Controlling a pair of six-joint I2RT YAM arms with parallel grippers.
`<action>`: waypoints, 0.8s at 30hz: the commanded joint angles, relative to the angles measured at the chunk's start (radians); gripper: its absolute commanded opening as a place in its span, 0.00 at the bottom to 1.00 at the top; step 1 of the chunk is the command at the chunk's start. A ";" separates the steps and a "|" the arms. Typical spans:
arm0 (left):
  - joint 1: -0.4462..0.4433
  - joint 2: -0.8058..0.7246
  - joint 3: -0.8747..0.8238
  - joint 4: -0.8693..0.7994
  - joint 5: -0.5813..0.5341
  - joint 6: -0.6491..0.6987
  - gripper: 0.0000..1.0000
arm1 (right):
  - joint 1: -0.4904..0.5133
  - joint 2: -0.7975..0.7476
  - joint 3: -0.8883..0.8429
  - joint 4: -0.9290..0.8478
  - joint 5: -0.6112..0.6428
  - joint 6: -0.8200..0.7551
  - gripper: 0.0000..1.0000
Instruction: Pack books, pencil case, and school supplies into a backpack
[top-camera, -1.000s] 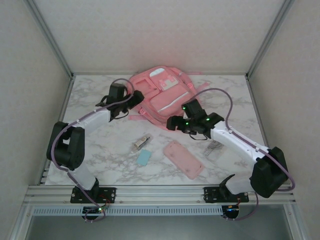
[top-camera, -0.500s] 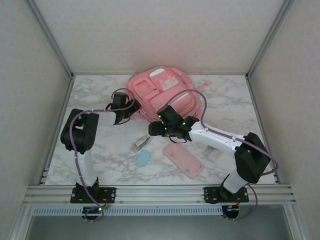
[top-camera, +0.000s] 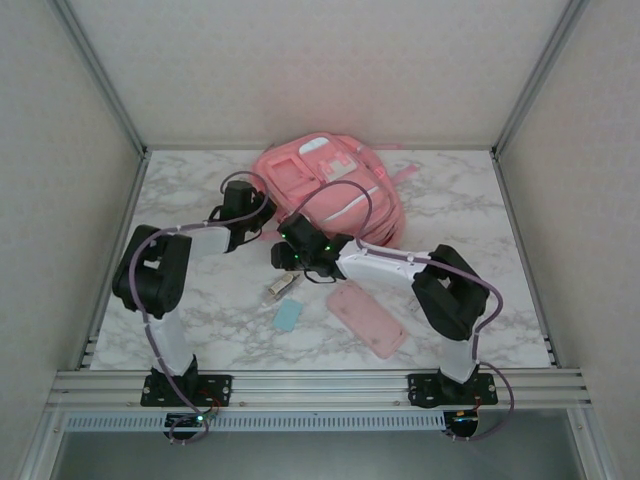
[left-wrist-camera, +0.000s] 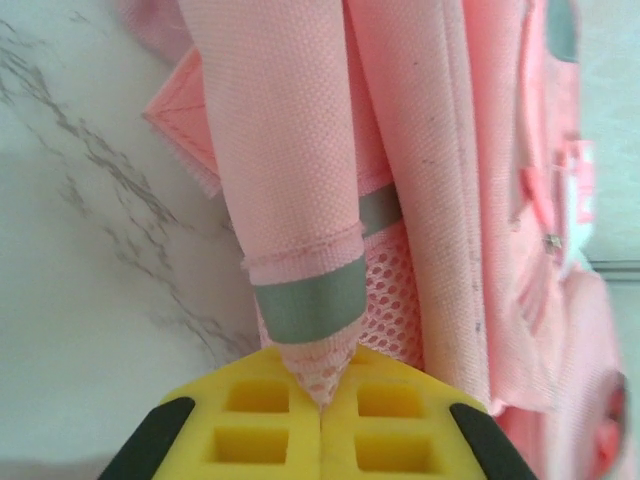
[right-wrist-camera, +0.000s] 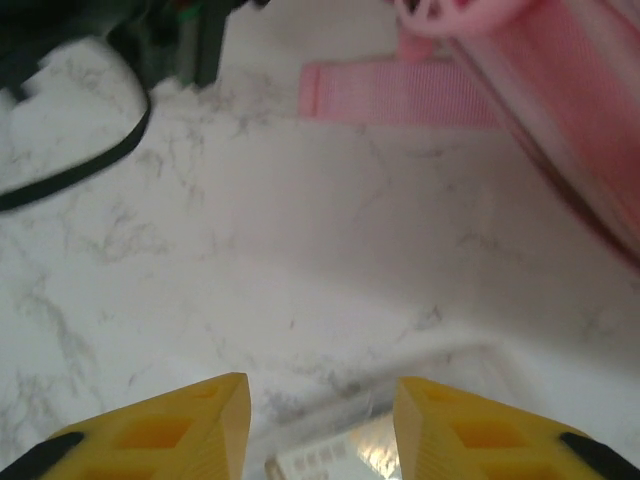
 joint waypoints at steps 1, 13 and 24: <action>-0.032 -0.142 -0.020 -0.022 -0.003 -0.047 0.00 | 0.002 0.039 0.063 0.007 0.143 -0.029 0.43; -0.080 -0.245 -0.077 -0.063 0.013 -0.094 0.00 | -0.013 0.160 0.198 -0.083 0.519 -0.012 0.52; -0.108 -0.265 -0.102 -0.057 0.037 -0.123 0.00 | -0.024 0.261 0.311 -0.060 0.659 -0.030 0.33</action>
